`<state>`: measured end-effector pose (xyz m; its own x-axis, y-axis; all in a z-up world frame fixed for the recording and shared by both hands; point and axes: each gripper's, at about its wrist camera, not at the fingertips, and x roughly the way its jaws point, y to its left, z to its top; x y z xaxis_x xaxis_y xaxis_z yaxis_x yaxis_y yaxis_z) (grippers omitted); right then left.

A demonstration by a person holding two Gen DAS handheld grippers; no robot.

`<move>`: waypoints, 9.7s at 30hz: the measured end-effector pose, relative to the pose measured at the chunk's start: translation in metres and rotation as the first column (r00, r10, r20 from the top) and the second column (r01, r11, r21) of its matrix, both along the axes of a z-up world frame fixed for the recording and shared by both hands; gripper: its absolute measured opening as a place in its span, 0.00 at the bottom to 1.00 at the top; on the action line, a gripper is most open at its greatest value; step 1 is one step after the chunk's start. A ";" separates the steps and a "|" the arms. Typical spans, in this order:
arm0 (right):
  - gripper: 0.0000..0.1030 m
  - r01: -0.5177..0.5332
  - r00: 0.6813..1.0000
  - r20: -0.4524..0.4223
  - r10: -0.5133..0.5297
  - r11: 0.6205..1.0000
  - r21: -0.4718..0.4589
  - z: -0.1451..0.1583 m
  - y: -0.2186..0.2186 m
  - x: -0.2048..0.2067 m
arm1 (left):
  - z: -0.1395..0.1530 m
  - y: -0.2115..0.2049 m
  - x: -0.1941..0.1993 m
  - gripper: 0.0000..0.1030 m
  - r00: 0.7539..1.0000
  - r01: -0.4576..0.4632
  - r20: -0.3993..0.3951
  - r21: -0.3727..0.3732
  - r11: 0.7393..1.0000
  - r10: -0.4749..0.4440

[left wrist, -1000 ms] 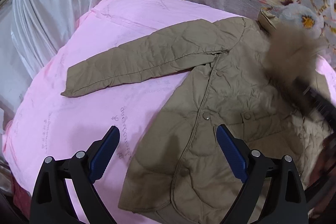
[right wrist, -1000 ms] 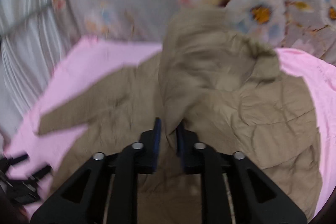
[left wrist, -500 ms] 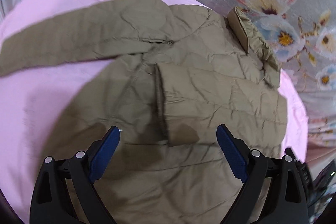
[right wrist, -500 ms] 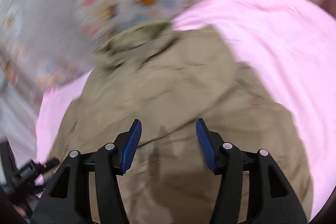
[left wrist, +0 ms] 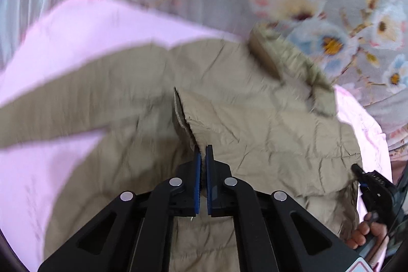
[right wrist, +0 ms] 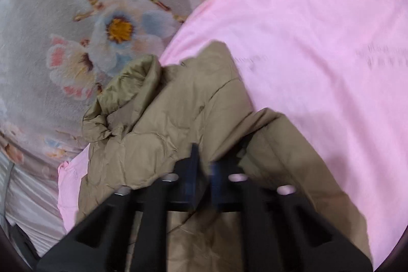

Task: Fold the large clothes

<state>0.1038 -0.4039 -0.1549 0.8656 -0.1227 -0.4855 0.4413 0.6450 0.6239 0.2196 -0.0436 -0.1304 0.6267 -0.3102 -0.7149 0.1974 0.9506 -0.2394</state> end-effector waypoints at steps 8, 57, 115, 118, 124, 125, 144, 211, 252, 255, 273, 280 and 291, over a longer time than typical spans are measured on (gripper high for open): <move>0.03 -0.019 0.976 -0.217 -0.006 0.993 -0.113 -0.021 0.000 0.008 | -0.055 -0.032 0.027 0.01 0.996 0.048 -0.078 0.194 0.980 -0.034; 0.08 -0.319 0.902 -0.389 0.188 0.897 -0.306 -0.039 0.160 0.056 | -0.094 -0.053 -0.001 0.37 0.999 0.026 0.019 0.113 0.993 -0.029; 0.48 -0.184 0.914 -0.403 0.052 0.937 -0.297 0.005 0.134 -0.094 | 0.044 -0.129 -0.027 0.49 0.970 0.164 -0.122 -0.317 0.934 -0.211; 0.49 -0.160 0.926 -0.376 0.041 0.943 -0.290 0.011 0.120 -0.085 | 0.043 -0.085 -0.016 0.53 0.982 0.104 -0.115 -0.321 0.941 -0.148; 0.61 -0.145 0.950 -0.304 0.070 0.962 -0.231 0.026 0.095 -0.034 | 0.018 0.023 0.034 0.54 0.981 -0.117 -0.182 -0.272 0.955 0.069; 0.61 -0.136 0.949 -0.307 0.066 0.968 -0.213 0.025 0.090 -0.022 | 0.012 0.036 0.042 0.54 0.975 -0.148 -0.201 -0.282 0.948 0.092; 0.02 -0.187 0.878 -0.477 0.034 0.943 -0.276 -0.008 0.066 0.035 | -0.065 0.056 0.095 0.37 0.947 -0.197 -0.299 -0.236 0.952 0.122; 0.48 -0.126 0.979 -0.159 0.128 0.992 0.026 0.002 0.002 0.130 | -0.003 -0.084 0.147 0.63 0.992 -0.002 -0.121 -0.275 0.961 -0.033; 0.12 -0.020 0.998 -0.056 0.005 0.962 -0.271 0.040 0.002 0.105 | -0.013 -0.057 0.128 0.21 0.995 0.008 0.095 -0.088 0.996 0.001; 0.12 -0.011 0.999 -0.053 -0.006 0.950 -0.311 0.060 -0.005 0.128 | 0.016 -0.064 0.152 0.21 0.994 -0.021 0.104 -0.100 0.995 0.031; 0.11 -0.185 0.962 -0.242 0.130 0.958 -0.220 0.007 0.002 0.183 | -0.021 -0.122 0.201 0.21 0.999 0.044 0.022 0.086 0.995 -0.046; 0.09 -0.205 0.947 -0.294 0.127 0.946 -0.251 -0.013 0.008 0.185 | -0.046 -0.122 0.196 0.24 0.998 0.035 0.040 0.112 0.993 -0.040; 0.08 -0.211 0.936 -0.337 0.101 0.927 -0.309 -0.033 0.014 0.194 | -0.062 -0.131 0.195 0.25 0.995 0.018 0.093 0.131 0.991 -0.030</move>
<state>0.2976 -0.3903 -0.1876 0.6999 -0.2013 -0.6853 0.4525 0.8673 0.2074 0.4143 -0.1745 -0.1923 0.6870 -0.2342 -0.6878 0.2366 0.9671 -0.0929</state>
